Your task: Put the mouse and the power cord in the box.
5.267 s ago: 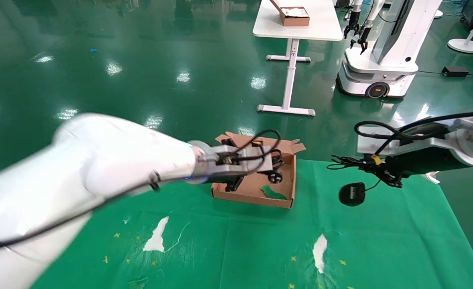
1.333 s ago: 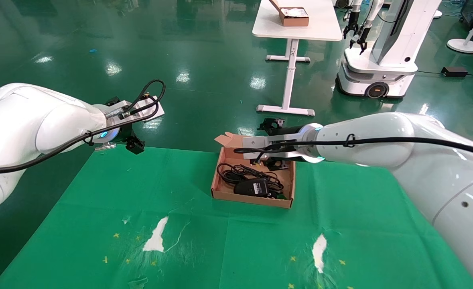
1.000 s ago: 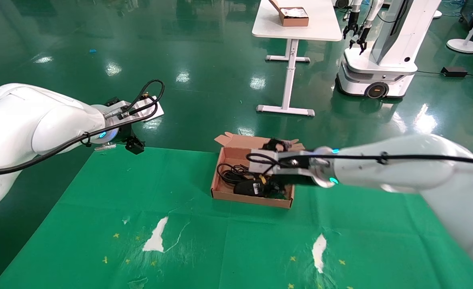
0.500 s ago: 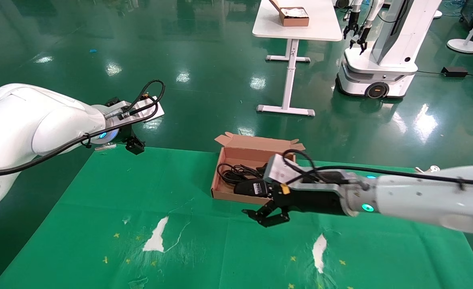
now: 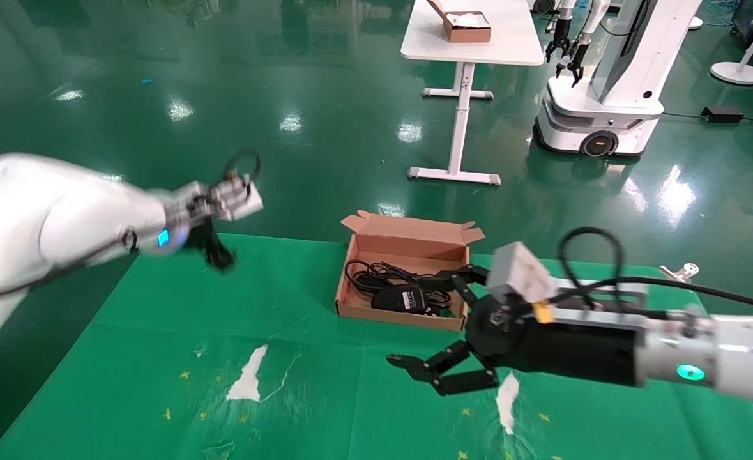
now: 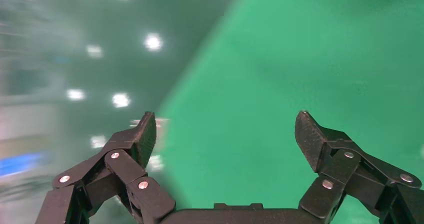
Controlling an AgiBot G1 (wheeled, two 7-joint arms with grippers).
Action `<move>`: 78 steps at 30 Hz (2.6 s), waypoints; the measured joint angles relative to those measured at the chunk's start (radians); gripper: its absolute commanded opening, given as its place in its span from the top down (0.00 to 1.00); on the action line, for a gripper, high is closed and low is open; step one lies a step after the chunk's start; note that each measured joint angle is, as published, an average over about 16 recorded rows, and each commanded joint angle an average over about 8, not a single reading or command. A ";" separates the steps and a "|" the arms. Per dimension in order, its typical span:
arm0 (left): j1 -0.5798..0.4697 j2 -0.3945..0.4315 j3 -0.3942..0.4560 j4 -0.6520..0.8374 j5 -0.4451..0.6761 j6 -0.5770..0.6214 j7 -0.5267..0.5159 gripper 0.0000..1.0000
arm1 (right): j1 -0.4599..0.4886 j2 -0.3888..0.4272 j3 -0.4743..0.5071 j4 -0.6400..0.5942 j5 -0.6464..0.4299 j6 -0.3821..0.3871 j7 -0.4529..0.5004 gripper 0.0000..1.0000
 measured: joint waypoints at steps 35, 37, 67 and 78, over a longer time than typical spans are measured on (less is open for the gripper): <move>0.479 -0.412 -0.683 -0.499 -0.836 0.480 0.430 0.00 | -0.219 0.245 0.261 0.254 0.344 -0.270 0.094 0.00; 0.507 -0.436 -0.722 -0.528 -0.884 0.508 0.454 0.00 | -0.219 0.245 0.261 0.254 0.344 -0.270 0.094 0.00; 0.776 -0.667 -1.106 -0.808 -1.355 0.777 0.688 0.00 | -0.220 0.247 0.261 0.254 0.347 -0.270 0.093 0.00; 0.763 -0.657 -1.088 -0.795 -1.332 0.765 0.681 0.00 | -0.219 0.246 0.260 0.253 0.346 -0.269 0.093 0.00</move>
